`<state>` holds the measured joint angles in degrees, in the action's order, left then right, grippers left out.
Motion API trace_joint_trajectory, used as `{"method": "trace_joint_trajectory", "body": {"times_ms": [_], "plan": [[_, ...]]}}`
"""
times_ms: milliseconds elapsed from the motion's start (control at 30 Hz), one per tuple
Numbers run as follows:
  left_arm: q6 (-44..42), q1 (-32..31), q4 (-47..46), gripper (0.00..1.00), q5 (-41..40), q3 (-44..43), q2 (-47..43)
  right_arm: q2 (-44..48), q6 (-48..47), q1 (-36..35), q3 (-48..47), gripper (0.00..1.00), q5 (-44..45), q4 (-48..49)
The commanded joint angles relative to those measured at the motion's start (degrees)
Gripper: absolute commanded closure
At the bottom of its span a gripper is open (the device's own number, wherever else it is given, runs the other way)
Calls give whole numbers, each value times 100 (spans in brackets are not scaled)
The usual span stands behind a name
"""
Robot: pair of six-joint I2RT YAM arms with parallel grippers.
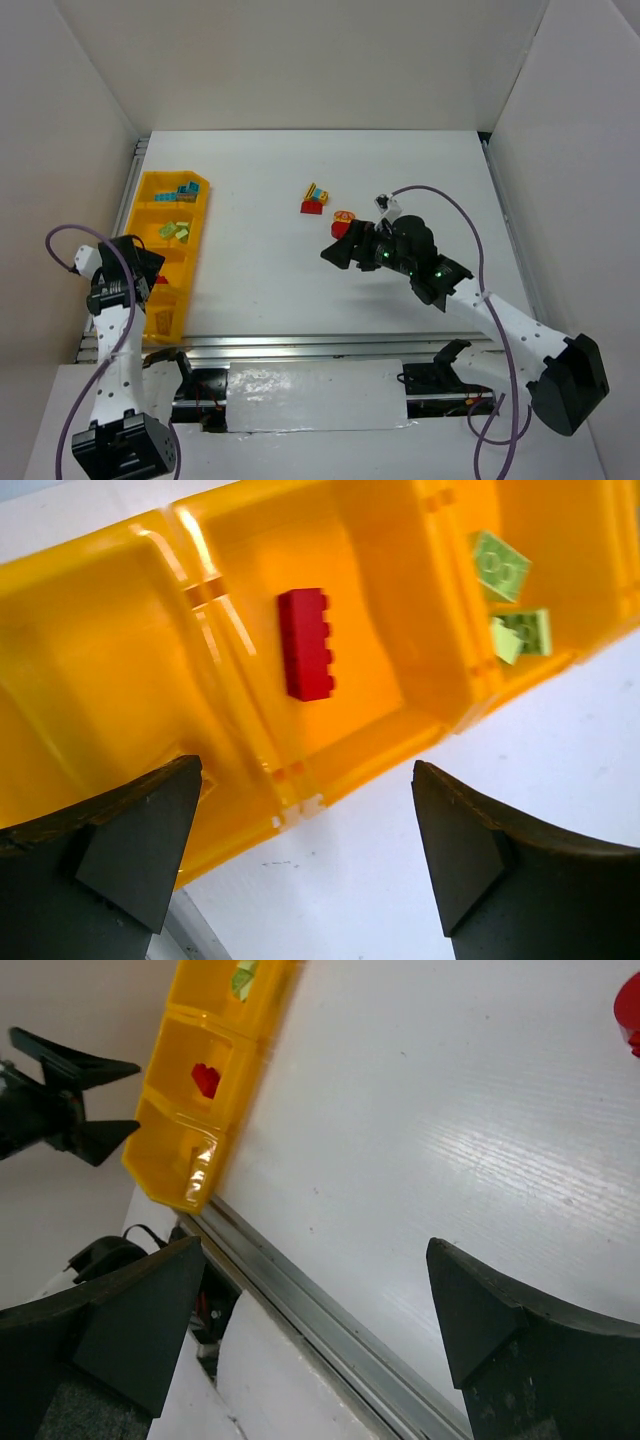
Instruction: Sort the legos into containers by color
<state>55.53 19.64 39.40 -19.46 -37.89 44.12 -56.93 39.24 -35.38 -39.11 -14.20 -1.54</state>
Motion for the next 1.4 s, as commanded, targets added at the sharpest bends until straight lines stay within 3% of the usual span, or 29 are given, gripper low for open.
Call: {"method": "trace_joint_trajectory", "body": {"times_ms": [0, 133, 233, 400, 600, 867, 1100, 1200, 1367], "plan": [[-481, 22, -240, 1, 486, -438, 79, -239, 154, 39, -290, 0, 171, 75], [-1053, 22, -556, 1, 1241, -632, -96, -810, 145, 189, -685, 0, 646, -486], [-1954, 22, -688, 0, 2074, -1017, 52, -1452, 215, 470, -1150, 0, 874, -943], [-2880, -56, -354, 0, 3000, -1783, 589, -2505, 66, 549, -2098, 0, 2338, -1804], [-3152, -487, -1311, 0, 4265, -1081, 203, -4351, -242, 628, -3742, 0, 3037, -2903], [-3215, -672, -1417, 0, 4671, -940, 343, -5670, -470, 663, -4718, 0, 2879, -3001], [-3197, -689, -1435, 1, 4714, -869, 211, -6277, -523, 655, -4931, 4, 2852, -2958], [-3188, -707, -1461, 0, 4794, -869, 255, -6313, -558, 628, -4878, 14, 2826, -2843], [-3162, -707, -1461, 0, 4768, -869, 299, -5902, -795, 585, -4326, 58, 2808, -2422]]}}
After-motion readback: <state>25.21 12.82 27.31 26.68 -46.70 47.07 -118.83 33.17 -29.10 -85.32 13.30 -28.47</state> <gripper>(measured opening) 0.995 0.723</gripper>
